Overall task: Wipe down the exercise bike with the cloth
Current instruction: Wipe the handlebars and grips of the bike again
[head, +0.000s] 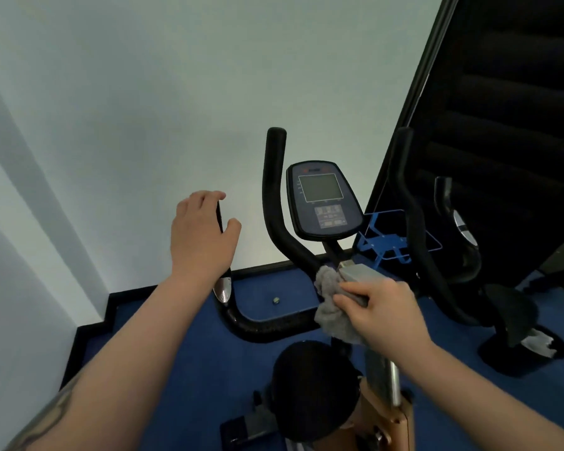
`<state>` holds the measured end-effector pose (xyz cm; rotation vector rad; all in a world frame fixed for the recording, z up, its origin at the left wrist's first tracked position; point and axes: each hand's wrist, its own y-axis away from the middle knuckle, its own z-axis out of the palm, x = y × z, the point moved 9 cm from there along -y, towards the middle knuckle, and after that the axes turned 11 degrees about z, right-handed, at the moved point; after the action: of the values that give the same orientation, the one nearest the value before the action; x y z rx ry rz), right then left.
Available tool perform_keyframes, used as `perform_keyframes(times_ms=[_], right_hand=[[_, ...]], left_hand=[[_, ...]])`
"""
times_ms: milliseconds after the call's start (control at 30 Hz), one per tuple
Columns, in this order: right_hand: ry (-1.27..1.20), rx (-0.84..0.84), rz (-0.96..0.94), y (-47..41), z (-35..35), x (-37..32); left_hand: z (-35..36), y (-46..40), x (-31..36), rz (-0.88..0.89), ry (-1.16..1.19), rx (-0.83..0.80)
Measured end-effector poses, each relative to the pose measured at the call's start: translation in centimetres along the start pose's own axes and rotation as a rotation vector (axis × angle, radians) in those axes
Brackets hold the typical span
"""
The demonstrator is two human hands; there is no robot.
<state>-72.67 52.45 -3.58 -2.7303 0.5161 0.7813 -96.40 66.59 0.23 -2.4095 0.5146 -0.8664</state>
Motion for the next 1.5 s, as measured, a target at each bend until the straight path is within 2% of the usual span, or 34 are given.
perform_keyframes(times_ms=[67,167,300,367,533,667,733,833,900,1100,1233,1367,1500], right_hand=[[-0.061,0.059,-0.075,-2.2,-1.9,-2.8],[-0.299,0.232,-0.206,-6.1,-5.3,-9.1],[-0.344,0.269,-0.309,-11.1,-6.3,-16.2],[-0.216,0.321,-0.389,-12.5,-6.2,-18.6],[0.334,0.407,-0.642,-13.3,-2.9,-21.2],[0.391,0.509,-0.712,-13.2,-1.3,-20.3],[0.453,0.521,-0.805,-13.4,0.2,-20.5],[0.54,0.475,-1.025,-12.4,3.4,-20.5],[0.54,0.426,-1.069,-12.5,4.1,-20.4],[0.504,0.125,-1.092,-12.2,4.3,-19.8],[0.471,-0.113,-1.021,-11.5,4.9,-18.6],[0.428,-0.268,-1.016,-10.8,5.5,-17.8],[0.372,-0.328,-1.025,-9.8,5.4,-17.1]], left_hand=[[-0.1,0.1,0.0,0.012,-0.001,-0.013],[-0.4,0.1,-0.1,0.044,-0.012,-0.015],[-0.6,0.1,-0.3,0.056,-0.019,-0.036],[-0.7,0.2,-0.5,0.066,-0.017,-0.039],[-0.7,0.1,-0.6,0.08,-0.003,-0.026],[-0.6,0.0,-0.7,0.094,0.001,-0.016],[-0.7,-0.1,-0.8,0.099,0.002,-0.007],[-0.7,-0.1,-0.9,0.098,-0.003,-0.005],[-0.7,0.0,-0.9,0.1,-0.006,-0.009],[-0.7,-0.1,-1.1,0.087,0.004,-0.016],[-0.7,0.0,-1.0,0.074,0.028,0.007],[-0.6,0.0,-1.0,0.064,0.018,0.007],[-0.7,0.0,-1.0,0.054,0.007,0.016]])
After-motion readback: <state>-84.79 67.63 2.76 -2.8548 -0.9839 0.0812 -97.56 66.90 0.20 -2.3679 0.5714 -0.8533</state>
